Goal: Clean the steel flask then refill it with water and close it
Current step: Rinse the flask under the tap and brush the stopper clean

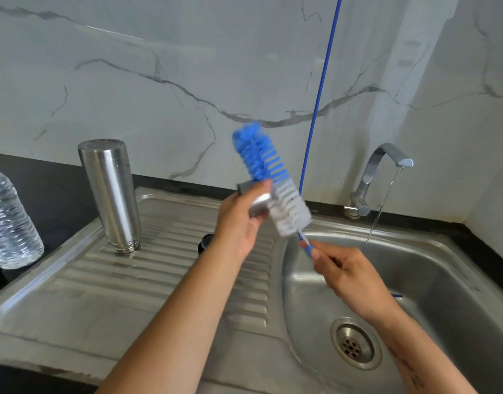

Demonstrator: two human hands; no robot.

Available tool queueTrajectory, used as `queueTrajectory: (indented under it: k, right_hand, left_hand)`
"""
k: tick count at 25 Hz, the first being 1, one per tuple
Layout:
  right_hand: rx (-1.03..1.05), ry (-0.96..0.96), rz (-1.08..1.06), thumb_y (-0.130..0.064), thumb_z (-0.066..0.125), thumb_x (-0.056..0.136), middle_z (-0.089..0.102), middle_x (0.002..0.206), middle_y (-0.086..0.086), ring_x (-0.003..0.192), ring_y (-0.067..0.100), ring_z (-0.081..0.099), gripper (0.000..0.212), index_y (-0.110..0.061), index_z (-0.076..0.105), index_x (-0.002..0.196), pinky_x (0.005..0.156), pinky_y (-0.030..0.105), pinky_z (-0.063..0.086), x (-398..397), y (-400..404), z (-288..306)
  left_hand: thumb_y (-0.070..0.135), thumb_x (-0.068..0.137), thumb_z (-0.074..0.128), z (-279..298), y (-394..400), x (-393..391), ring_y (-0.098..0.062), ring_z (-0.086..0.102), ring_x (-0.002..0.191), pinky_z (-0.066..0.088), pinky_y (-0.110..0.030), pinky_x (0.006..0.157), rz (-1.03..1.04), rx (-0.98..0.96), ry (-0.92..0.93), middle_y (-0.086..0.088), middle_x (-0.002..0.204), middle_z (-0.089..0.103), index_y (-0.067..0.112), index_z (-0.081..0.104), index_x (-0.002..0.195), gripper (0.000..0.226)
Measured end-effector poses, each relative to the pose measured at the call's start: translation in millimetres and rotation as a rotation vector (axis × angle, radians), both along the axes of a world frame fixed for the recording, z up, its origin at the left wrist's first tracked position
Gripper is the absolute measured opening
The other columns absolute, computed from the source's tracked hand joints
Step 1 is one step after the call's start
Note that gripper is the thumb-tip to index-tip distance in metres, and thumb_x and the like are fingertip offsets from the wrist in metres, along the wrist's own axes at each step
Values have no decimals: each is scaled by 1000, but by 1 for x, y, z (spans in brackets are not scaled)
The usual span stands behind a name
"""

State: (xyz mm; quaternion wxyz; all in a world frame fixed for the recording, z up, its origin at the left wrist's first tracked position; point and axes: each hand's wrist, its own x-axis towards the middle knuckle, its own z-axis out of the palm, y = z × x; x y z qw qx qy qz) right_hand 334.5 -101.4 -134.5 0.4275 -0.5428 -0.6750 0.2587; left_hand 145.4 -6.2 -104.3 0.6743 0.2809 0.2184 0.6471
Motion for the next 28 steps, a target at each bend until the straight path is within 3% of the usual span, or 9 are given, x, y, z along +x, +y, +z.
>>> queueTrajectory:
  k: [5,9,13,17,20,23,24,26,28]
  right_hand:
    - [50,17,-79,-24,54,105,41,57,-13,50,5,32,25,-39,73,114,50,13,30,-2,5,3]
    - [-33,82,43,-24,55,105,37,60,-10,53,9,29,24,-33,75,116,49,14,28,0,-1,-5]
    - [41,76,-86,-25,54,107,39,60,-10,54,8,30,24,-27,77,113,50,16,28,2,6,1]
    - [-17,89,13,-23,55,105,37,57,-12,50,5,29,26,-25,74,123,49,12,28,9,0,-7]
    - [48,88,-84,-23,54,106,41,59,-11,51,5,31,24,-27,76,115,50,14,29,3,8,-6]
    - [88,139,-131,-29,52,106,38,63,-5,57,10,29,30,-7,72,107,55,25,27,15,10,-13]
    - [90,177,-155,-32,53,105,37,64,-3,59,12,29,30,-10,73,109,56,28,27,20,9,-17]
    - [85,264,-194,-32,54,105,39,65,-2,60,13,30,25,-25,77,113,57,27,28,23,9,-18]
    - [67,307,-192,-26,54,107,40,63,-5,57,10,31,25,-29,78,108,56,23,29,17,10,-18]
  left_hand:
    - [-1,84,73,0,-17,14,-23,75,93,63,-31,77,-84,-19,114,-17,108,75,-1,69,114,30]
    - [2,77,76,4,-2,-1,-24,73,91,62,-32,80,18,17,-13,-16,105,75,2,70,110,33]
    - [-3,83,73,-1,-24,22,-20,76,87,61,-27,73,-80,12,166,-13,100,77,3,72,104,22]
    - [-1,87,71,3,-10,6,-22,74,90,62,-32,78,19,38,64,-13,100,76,3,73,103,17]
    - [6,86,76,0,-22,15,-20,75,98,60,-34,90,-31,38,226,-10,107,78,7,74,106,20]
    - [25,79,86,1,-19,3,-21,73,105,52,-47,106,-9,60,411,-9,111,77,7,74,113,41]
    - [33,73,90,3,-17,-5,-20,73,103,51,-49,106,25,78,494,-6,109,78,10,74,111,47]
    - [42,64,93,4,-13,-18,-15,73,95,56,-45,99,117,118,715,2,98,79,15,75,102,50]
    - [37,64,96,4,-12,-25,-1,70,78,55,-24,78,186,177,934,13,82,76,18,74,91,40]
